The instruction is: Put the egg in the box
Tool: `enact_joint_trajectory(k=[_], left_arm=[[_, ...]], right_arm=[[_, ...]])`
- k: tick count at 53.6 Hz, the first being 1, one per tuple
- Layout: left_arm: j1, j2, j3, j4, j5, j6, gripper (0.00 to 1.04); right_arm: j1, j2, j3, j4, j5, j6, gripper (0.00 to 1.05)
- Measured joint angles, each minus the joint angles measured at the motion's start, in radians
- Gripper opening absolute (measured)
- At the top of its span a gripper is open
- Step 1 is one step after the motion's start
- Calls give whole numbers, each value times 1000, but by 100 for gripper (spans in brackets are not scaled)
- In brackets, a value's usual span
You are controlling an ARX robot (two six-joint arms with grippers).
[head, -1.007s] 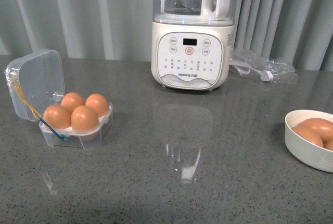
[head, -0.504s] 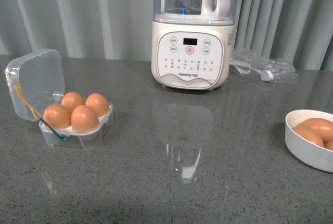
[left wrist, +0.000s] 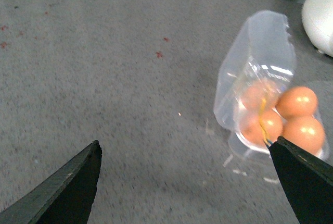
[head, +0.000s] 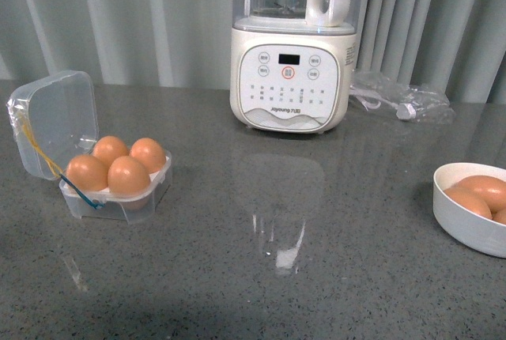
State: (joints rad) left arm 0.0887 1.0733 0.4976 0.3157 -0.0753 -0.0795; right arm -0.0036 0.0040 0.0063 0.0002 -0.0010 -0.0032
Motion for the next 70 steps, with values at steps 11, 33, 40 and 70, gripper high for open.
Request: enact_joint_trajectory(k=[11, 33, 40, 70], left_arm=[[53, 230, 177, 48, -17, 74, 98], [6, 458, 388, -10, 45, 88, 98], [0, 483, 393, -13, 58, 69, 98], [-262, 343, 326, -114, 183, 5, 98]], right_arm=[[0, 0, 0, 0, 0, 0, 97], [0, 0, 0, 0, 0, 0, 97], [0, 0, 0, 0, 0, 0, 97], [0, 0, 0, 0, 0, 0, 97]])
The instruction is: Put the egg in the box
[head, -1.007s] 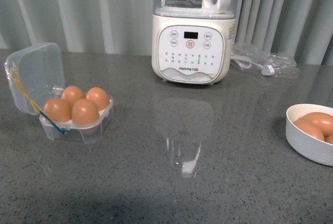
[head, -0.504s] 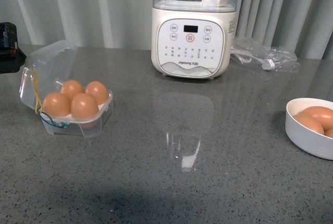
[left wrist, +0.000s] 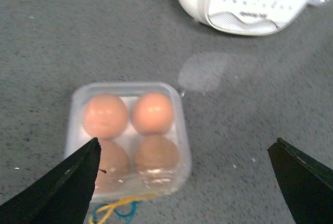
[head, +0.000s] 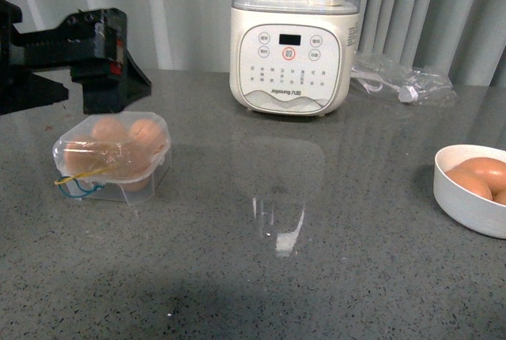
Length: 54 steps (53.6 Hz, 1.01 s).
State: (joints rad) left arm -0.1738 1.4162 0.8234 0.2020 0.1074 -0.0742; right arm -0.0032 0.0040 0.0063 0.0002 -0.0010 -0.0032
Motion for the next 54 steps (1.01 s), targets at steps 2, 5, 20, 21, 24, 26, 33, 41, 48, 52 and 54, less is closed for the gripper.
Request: enact_joint_trajectory(k=[2, 5, 20, 21, 24, 26, 33, 41, 48, 52, 54], left_arm=[[-15, -5, -5, -6, 2, 11, 98], [-35, -7, -8, -21, 14, 23, 98], [-37, -126, 6, -42, 4, 68, 98], [-37, -145, 13, -48, 4, 74, 98], [-34, -198, 26, -62, 5, 83, 98], [-32, -231, 31, -58, 5, 84, 98], [-31, -375, 26, -54, -1, 87, 98], [-1, -532, 3, -173, 8, 50, 98], [90, -650, -64, -261, 62, 18, 98], [164, -702, -117, -306, 106, 18, 98], [214, -727, -148, -323, 135, 19, 98]], right_arm=[[0, 0, 0, 0, 0, 0, 97], [0, 0, 0, 0, 0, 0, 97], [0, 0, 0, 0, 0, 0, 97], [0, 0, 0, 0, 0, 0, 97], [0, 0, 0, 0, 0, 0, 97], [0, 0, 0, 0, 0, 0, 97], [0, 0, 0, 0, 0, 0, 97], [0, 0, 0, 0, 0, 0, 97], [0, 0, 0, 0, 0, 0, 97], [0, 0, 0, 0, 0, 0, 97], [0, 0, 0, 0, 0, 0, 97]])
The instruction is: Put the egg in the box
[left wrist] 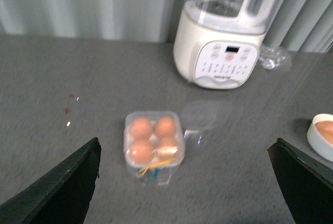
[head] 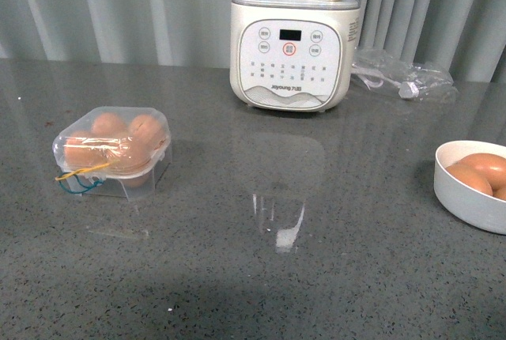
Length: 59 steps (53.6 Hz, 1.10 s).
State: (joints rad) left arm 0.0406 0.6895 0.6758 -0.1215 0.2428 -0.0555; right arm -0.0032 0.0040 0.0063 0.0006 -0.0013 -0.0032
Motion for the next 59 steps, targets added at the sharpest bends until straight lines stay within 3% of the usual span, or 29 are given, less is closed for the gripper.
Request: enact_joint_trajectory(k=[9, 15, 25, 35, 43, 59], left_arm=[[227, -66, -89, -58, 178, 13, 98], [342, -81, -125, -76, 246, 32, 98], [446, -84, -161, -74, 290, 65, 98], [454, -94, -164, -65, 286, 87, 98], [352, -196, -320, 243, 129, 69, 73], [147, -362, -507, 272, -65, 57, 8]], right_arm=[[0, 0, 0, 0, 0, 0, 97], [0, 0, 0, 0, 0, 0, 97], [0, 0, 0, 0, 0, 0, 97], [0, 0, 0, 0, 0, 0, 97], [0, 0, 0, 0, 0, 0, 97], [0, 0, 0, 0, 0, 0, 97]])
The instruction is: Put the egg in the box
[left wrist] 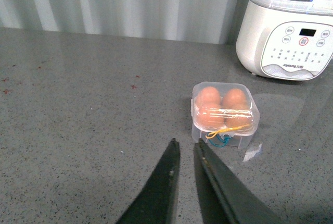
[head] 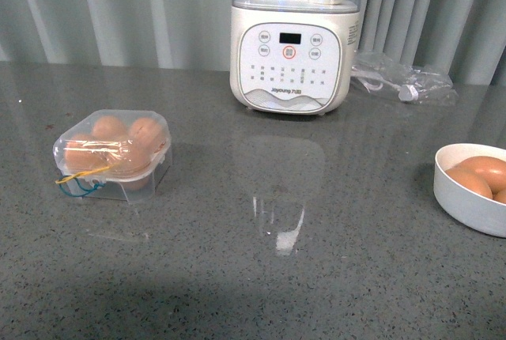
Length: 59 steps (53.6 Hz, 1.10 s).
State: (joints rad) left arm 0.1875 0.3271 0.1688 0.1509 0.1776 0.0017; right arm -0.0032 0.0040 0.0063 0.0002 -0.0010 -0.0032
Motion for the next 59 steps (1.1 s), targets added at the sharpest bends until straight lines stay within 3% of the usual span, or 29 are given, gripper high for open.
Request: enact_joint_trajectory(k=[7, 12, 19, 25, 31, 59], left_arm=[[-48, -43, -38, 0, -43, -3, 4], [-147, -78, -63, -8, -170, -3, 4], [-187, -108, -84, -14, -173, -3, 4], [-188, -127, -98, -21, -176, -3, 4], [-188, -256, -115, -153, -179, -3, 4], [-188, -323, -140, -152, -179, -3, 4]], right_arm=[[0, 0, 0, 0, 0, 0, 97], [0, 0, 0, 0, 0, 0, 97], [0, 0, 0, 0, -1, 0, 97], [0, 0, 0, 0, 0, 0, 97], [0, 0, 0, 0, 0, 0, 97], [0, 0, 0, 0, 0, 0, 97]])
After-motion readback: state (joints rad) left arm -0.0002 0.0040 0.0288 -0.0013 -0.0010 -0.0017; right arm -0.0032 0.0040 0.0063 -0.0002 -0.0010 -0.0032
